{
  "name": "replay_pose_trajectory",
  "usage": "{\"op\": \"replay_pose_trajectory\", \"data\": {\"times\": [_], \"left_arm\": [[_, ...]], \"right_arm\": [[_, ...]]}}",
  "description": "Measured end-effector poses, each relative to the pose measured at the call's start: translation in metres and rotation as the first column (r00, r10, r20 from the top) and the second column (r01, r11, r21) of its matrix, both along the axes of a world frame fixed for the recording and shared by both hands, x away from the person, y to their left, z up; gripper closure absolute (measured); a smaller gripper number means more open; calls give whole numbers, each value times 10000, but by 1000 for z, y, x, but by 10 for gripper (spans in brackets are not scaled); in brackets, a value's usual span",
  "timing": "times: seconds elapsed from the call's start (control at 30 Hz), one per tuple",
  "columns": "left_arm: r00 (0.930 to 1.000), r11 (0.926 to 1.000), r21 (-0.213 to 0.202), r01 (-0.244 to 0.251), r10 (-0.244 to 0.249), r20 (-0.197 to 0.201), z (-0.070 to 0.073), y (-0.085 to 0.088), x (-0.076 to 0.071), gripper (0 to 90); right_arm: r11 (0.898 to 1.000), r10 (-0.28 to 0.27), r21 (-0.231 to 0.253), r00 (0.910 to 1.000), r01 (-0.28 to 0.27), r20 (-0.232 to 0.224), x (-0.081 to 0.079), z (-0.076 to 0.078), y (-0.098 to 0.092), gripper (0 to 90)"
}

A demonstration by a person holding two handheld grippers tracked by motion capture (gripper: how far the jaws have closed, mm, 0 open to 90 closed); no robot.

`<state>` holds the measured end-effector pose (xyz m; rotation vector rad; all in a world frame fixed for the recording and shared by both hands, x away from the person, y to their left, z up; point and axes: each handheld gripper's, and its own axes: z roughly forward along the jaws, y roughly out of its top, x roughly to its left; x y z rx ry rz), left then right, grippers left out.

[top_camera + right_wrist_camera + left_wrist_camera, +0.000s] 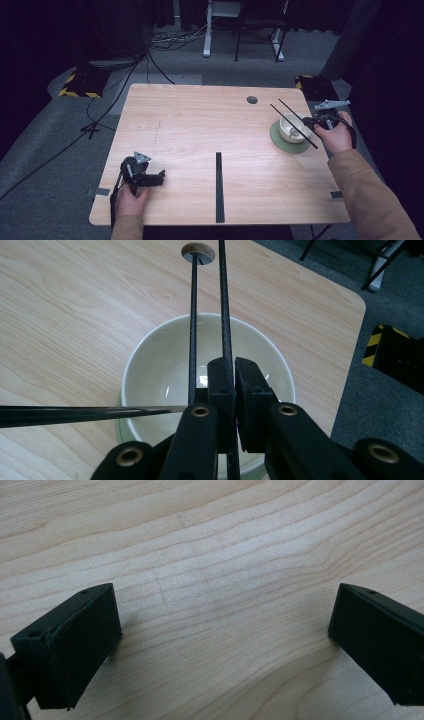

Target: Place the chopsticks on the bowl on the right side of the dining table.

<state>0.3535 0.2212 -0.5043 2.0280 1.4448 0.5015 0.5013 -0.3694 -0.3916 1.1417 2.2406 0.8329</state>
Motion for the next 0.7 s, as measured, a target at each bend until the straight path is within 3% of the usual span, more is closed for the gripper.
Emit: {"op": "replay_pose_trajectory", "data": {"times": [0.7], "left_arm": [[10000,10000,6,-1,1,1,0,0,0,7]], "right_arm": [[9990,-40,434,9994,55,-350,10,-24,-1,869]]}}
